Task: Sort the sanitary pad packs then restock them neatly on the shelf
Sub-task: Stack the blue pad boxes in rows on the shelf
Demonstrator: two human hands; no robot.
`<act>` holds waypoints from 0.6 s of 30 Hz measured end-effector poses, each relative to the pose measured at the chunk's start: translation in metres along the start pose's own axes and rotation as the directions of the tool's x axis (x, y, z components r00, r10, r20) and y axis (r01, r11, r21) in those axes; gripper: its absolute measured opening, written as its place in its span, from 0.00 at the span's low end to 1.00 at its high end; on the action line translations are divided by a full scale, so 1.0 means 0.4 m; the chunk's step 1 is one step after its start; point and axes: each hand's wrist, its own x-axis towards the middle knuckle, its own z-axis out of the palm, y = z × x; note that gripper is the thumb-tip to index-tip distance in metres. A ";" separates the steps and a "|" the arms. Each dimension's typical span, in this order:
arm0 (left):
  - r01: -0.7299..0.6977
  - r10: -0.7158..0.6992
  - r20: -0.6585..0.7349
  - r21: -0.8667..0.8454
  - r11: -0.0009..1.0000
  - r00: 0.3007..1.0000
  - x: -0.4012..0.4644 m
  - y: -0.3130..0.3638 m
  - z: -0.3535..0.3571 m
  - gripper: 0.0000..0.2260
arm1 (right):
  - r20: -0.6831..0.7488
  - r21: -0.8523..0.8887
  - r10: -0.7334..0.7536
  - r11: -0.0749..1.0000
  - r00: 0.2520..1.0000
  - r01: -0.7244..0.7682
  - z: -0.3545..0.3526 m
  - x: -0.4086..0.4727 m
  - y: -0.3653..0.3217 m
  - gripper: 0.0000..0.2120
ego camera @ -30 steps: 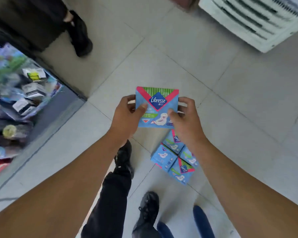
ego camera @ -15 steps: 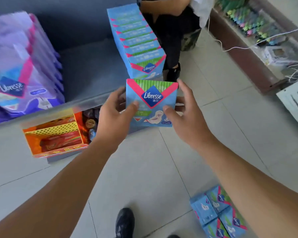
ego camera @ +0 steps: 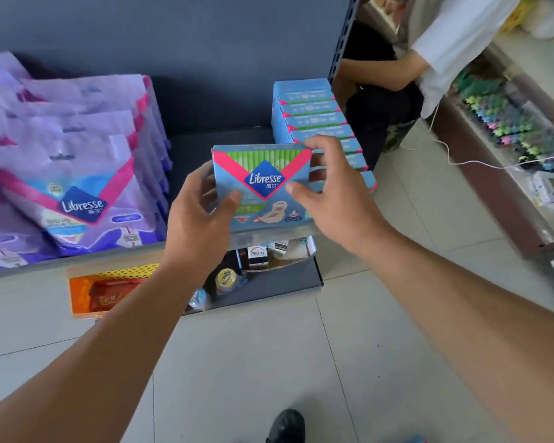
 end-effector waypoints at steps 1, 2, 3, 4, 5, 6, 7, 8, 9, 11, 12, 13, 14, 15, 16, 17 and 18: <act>-0.004 0.004 -0.023 0.006 1.000 1.000 0.014 -0.001 0.003 0.19 | 0.002 -0.040 -0.027 0.999 1.000 0.027 -0.001 0.028 0.003 0.21; -0.006 0.006 -0.045 0.017 1.000 0.999 0.028 -0.002 0.004 0.19 | 0.009 -0.068 -0.052 0.996 0.999 0.053 -0.003 0.055 0.003 0.20; -0.004 0.006 -0.064 0.032 0.999 0.998 0.043 0.000 0.006 0.18 | 0.020 -0.090 -0.074 0.993 0.997 0.076 -0.006 0.084 0.003 0.19; -0.002 0.006 -0.082 0.043 0.999 0.997 0.056 0.003 0.008 0.18 | 0.037 -0.119 -0.096 0.988 0.995 0.100 -0.011 0.111 0.001 0.18; -0.002 0.006 -0.101 0.042 0.999 0.995 0.070 0.003 0.011 0.17 | 0.061 -0.155 -0.121 0.979 0.991 0.129 -0.017 0.135 -0.002 0.17; 0.000 0.004 -0.118 0.029 1.000 0.993 0.083 0.000 0.013 0.17 | 0.090 -0.194 -0.150 0.967 0.985 0.165 -0.021 0.159 -0.004 0.17; 0.002 -0.001 -0.130 0.010 1.000 0.991 0.097 -0.007 0.015 0.16 | 0.119 -0.230 -0.181 0.952 0.976 0.204 -0.023 0.182 -0.004 0.17; 0.004 -0.004 -0.139 -0.001 1.000 0.990 0.111 -0.015 0.018 0.15 | 0.146 -0.262 -0.206 0.935 0.968 0.238 -0.023 0.203 -0.004 0.17; 0.006 -0.007 -0.145 -0.005 1.000 0.989 0.125 -0.023 0.022 0.15 | 0.173 -0.293 -0.221 0.919 0.960 0.264 -0.021 0.223 -0.002 0.17; 0.012 -0.012 -0.156 -0.003 1.000 0.988 0.157 -0.040 0.030 0.15 | 0.228 -0.351 -0.247 0.881 0.942 0.316 -0.008 0.258 0.008 0.17; 0.012 -0.012 -0.162 0.000 1.000 0.987 0.175 -0.049 0.033 0.14 | 0.253 -0.375 -0.261 0.861 0.932 0.343 0.002 0.274 0.013 0.17; 0.012 -0.012 -0.166 0.001 1.000 0.986 0.195 -0.058 0.039 0.15 | 0.270 -0.391 -0.272 0.846 0.924 0.363 0.012 0.289 0.018 0.17; 0.011 -0.011 -0.168 0.001 1.000 0.986 0.215 -0.068 0.045 0.15 | 0.277 -0.405 -0.282 0.833 0.919 0.378 0.023 0.304 0.023 0.16; 0.010 -0.010 -0.170 0.000 1.000 0.985 0.236 -0.080 0.051 0.15 | 0.276 -0.420 -0.292 0.820 0.916 0.389 0.034 0.321 0.026 0.16; 0.008 -0.008 -0.170 -0.003 1.000 0.985 0.257 -0.090 0.058 0.15 | 0.266 -0.437 -0.301 0.809 0.916 0.393 0.045 0.336 0.031 0.16; 0.003 -0.004 -0.175 -0.008 1.000 0.985 0.280 -0.103 0.066 0.15 | 0.251 -0.453 -0.310 0.800 0.917 0.394 0.054 0.354 0.037 0.15; -0.003 0.001 -0.180 -0.010 1.000 0.984 0.304 -0.116 0.074 0.15 | 0.238 -0.470 -0.318 0.789 0.918 0.395 0.062 0.374 0.044 0.15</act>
